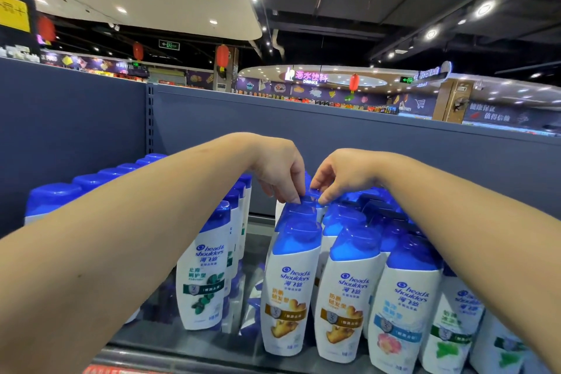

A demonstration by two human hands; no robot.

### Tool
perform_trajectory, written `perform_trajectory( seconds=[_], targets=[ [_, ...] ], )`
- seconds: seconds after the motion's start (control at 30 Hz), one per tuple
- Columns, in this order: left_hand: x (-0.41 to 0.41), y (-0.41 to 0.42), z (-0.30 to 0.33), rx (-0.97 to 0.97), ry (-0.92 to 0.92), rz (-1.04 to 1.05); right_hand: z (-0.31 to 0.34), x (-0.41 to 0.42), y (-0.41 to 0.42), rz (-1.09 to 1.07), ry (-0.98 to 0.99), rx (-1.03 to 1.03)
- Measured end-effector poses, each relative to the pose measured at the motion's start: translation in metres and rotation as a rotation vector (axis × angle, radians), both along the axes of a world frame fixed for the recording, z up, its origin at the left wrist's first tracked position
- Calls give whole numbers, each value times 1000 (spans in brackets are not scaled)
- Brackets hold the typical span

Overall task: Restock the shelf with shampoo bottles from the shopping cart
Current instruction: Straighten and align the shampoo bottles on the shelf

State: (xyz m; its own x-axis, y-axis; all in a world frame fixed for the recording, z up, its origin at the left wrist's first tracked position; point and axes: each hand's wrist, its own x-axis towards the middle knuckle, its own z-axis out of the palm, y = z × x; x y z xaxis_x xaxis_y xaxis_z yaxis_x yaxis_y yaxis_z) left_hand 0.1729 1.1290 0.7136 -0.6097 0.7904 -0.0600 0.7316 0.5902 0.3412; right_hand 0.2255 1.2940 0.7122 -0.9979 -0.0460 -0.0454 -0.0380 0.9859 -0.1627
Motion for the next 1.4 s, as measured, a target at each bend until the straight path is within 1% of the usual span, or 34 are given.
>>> perform_trajectory(
  seconds=[0.2, 0.43, 0.77, 1.1, 1.23, 1.3, 1.4],
  targets=[
    [0, -2, -4, 9, 22, -26, -10, -9, -8, -8, 73, 25],
    [2, -10, -7, 33, 77, -16, -17, -14, -16, 32, 141, 39],
    [6, -7, -11, 48, 129, -29, -25, -12, -12, 15, 188, 39],
    [6, -6, -12, 53, 153, -31, -26, -9, -12, 13, 188, 19],
    [5, -6, -13, 55, 179, -32, -19, -3, -9, 12, 123, -4],
    [3, -8, -12, 48, 168, -20, -12, 4, -7, 6, 117, -37],
    [2, -12, -6, 6, 97, 6, 3, 20, 0, -5, 167, -68]
  ],
)
